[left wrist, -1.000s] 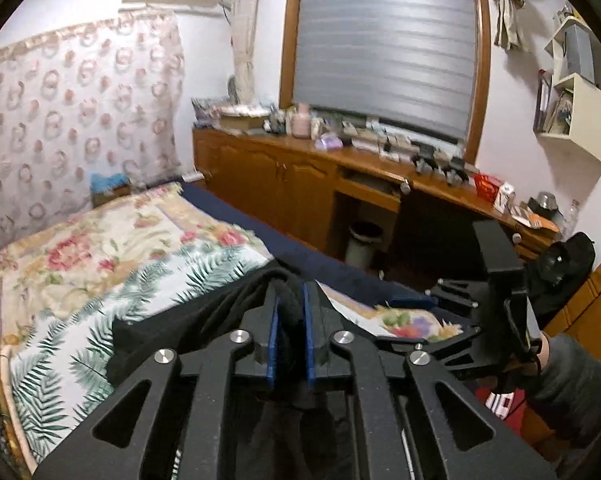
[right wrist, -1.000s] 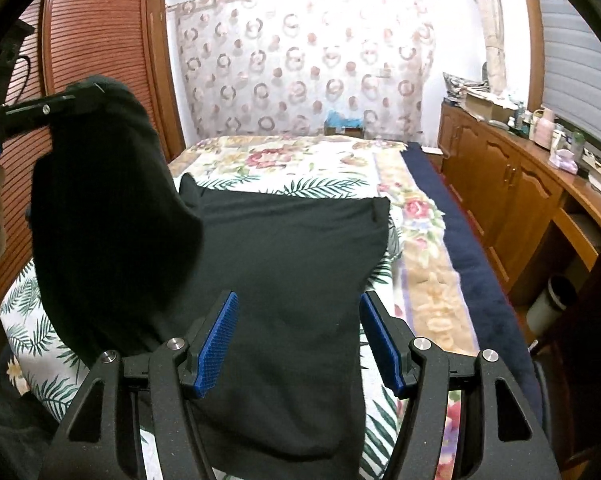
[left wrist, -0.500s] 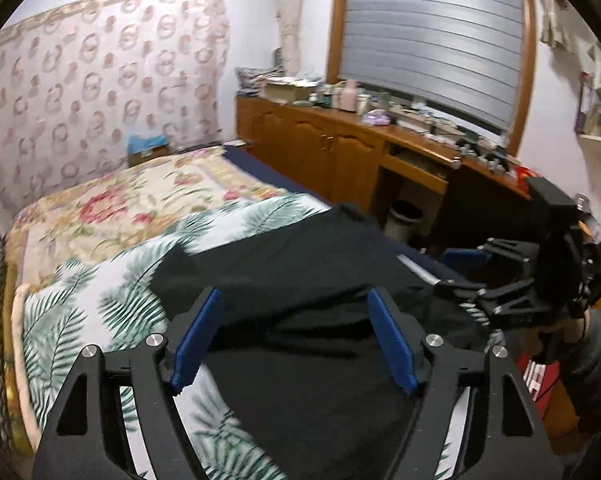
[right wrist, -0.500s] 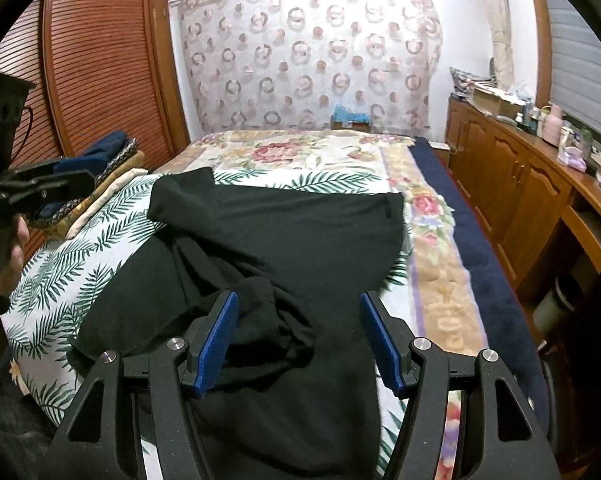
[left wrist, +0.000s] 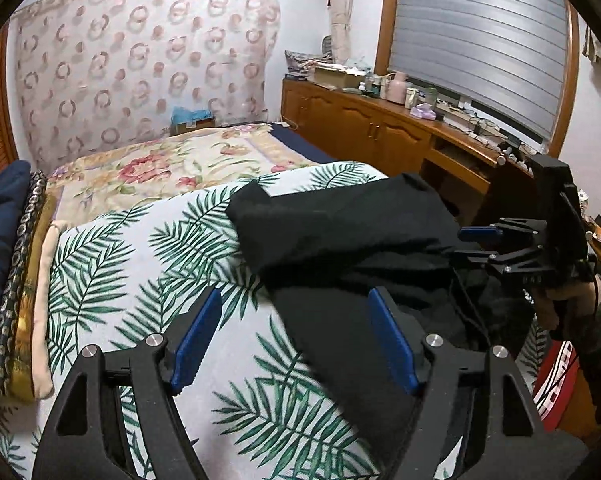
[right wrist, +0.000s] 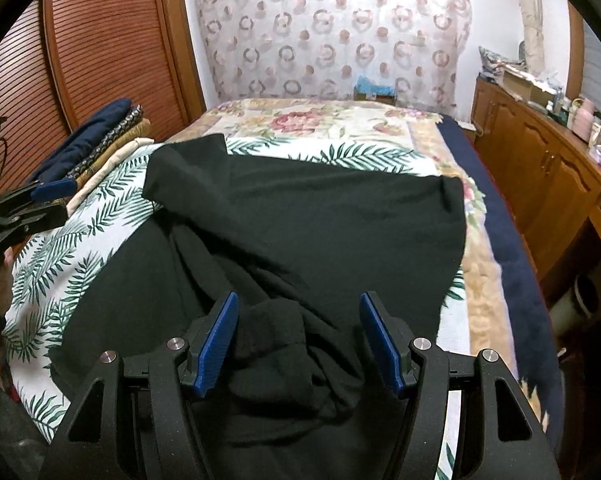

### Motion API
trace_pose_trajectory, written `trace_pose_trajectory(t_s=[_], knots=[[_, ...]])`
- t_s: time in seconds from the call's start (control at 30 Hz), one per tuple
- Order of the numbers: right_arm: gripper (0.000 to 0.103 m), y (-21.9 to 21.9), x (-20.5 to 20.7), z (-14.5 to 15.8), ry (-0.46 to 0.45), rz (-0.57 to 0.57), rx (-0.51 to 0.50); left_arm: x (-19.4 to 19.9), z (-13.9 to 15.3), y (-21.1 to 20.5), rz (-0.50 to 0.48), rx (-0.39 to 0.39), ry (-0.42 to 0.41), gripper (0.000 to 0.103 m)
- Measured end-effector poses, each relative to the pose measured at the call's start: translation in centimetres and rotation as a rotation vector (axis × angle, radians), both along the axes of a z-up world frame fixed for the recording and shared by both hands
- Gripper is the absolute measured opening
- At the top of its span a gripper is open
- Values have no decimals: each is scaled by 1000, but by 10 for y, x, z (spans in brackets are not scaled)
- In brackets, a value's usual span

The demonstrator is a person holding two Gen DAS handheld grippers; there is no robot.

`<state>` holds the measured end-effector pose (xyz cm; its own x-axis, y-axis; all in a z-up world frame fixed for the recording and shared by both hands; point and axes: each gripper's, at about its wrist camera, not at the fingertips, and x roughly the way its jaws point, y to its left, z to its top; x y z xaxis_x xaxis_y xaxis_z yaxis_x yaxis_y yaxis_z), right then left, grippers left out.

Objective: Fold small clothes

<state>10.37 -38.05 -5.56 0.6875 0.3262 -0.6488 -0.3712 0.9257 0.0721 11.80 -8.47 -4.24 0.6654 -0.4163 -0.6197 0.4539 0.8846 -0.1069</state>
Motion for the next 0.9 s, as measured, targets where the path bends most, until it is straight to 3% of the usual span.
trace_pose_trajectory(t_s=[0.3, 0.4, 0.47, 0.53, 0.57, 0.9], knots=[[61, -11, 2, -3, 64, 28, -1, -1, -9, 3, 12, -6, 15, 76], [51, -10, 1, -1, 59, 40, -7, -1, -10, 4, 17, -2, 13, 76], [30, -11, -1, 0, 48, 51, -14, -2, -11, 4, 19, -2, 13, 76], [15, -11, -5, 3, 34, 61, -15, -2, -11, 4, 20, -3, 14, 76], [13, -12, -7, 5, 22, 69, -11, -2, -12, 5, 20, -3, 14, 76], [10, -27, -63, 51, -147, 73, 47, -3, -12, 4, 19, -7, 10, 76]])
